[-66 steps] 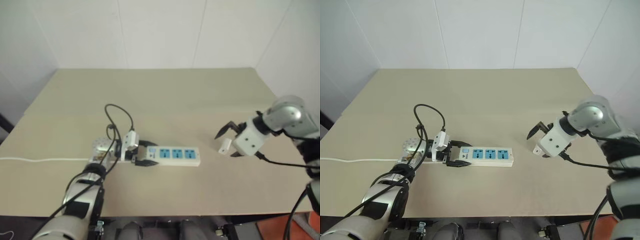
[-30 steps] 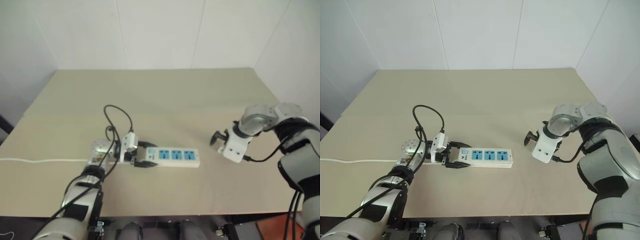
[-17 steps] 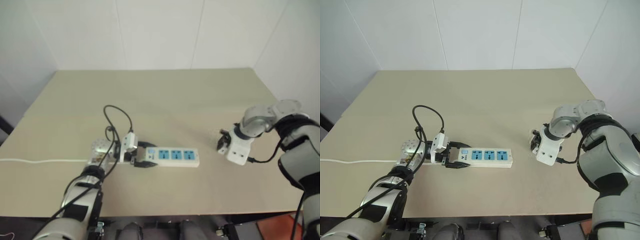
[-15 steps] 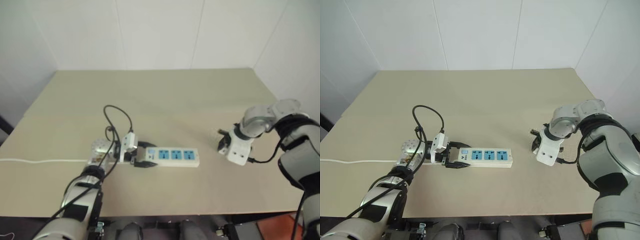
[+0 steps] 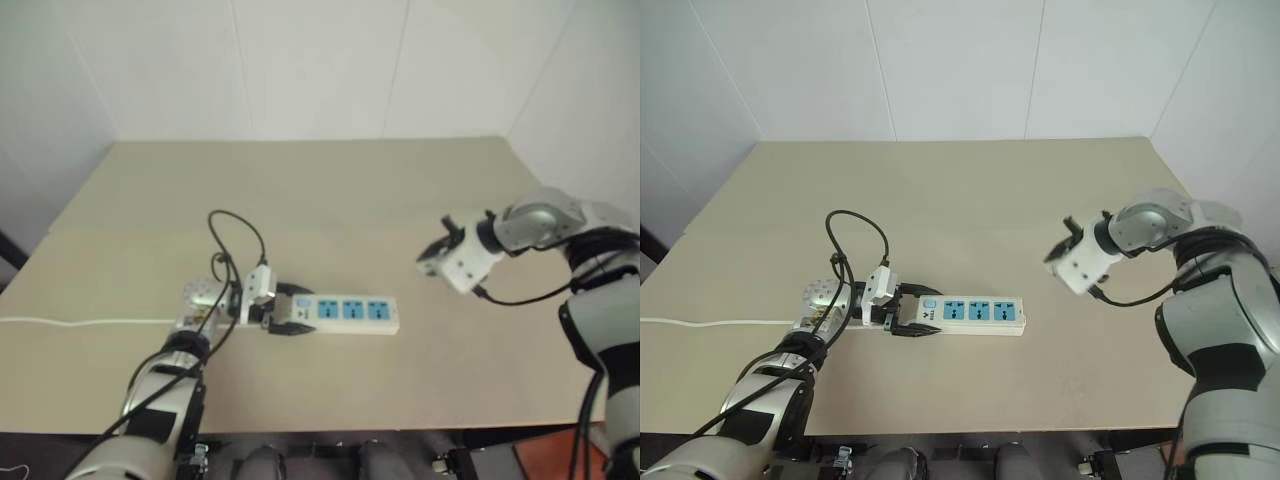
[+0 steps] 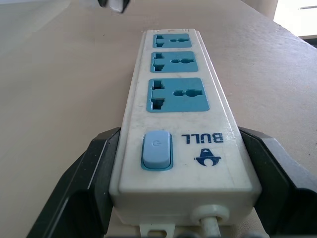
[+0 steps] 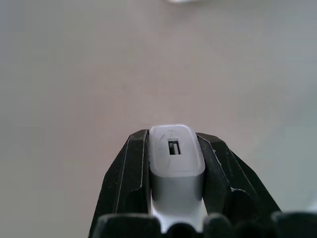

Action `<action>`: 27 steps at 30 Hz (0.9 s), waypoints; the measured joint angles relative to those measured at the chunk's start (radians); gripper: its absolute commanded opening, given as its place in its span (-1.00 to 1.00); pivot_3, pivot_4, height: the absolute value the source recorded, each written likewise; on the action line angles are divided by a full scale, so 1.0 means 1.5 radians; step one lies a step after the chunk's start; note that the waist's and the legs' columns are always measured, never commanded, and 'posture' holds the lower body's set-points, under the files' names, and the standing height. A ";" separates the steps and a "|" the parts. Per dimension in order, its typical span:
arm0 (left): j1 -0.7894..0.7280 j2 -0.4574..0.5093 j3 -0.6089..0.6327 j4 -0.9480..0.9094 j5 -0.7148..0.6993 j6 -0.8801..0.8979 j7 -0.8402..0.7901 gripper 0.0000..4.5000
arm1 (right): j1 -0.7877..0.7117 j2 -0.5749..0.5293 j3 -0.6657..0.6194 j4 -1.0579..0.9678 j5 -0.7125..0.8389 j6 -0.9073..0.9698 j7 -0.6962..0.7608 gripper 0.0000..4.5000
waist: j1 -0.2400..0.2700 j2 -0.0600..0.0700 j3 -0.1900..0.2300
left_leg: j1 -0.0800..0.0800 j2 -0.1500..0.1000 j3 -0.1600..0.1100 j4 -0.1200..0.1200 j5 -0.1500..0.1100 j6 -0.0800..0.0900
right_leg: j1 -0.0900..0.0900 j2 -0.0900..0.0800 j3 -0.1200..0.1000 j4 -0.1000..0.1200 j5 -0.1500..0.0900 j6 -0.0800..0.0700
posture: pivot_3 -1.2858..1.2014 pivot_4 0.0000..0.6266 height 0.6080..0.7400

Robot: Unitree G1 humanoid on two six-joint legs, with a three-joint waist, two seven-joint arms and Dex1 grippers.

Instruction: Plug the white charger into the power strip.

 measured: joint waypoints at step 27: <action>0.010 0.009 -0.022 -0.046 -0.005 0.058 0.011 0.46 | 0.429 0.241 -0.251 -0.727 0.630 0.918 0.122 -0.50 | 0.004 0.000 0.000 | -0.002 0.000 0.000 0.000 0.000 0.000 | -0.003 0.001 0.000 0.001 0.000 0.000 | 0.03 -0.52 1.00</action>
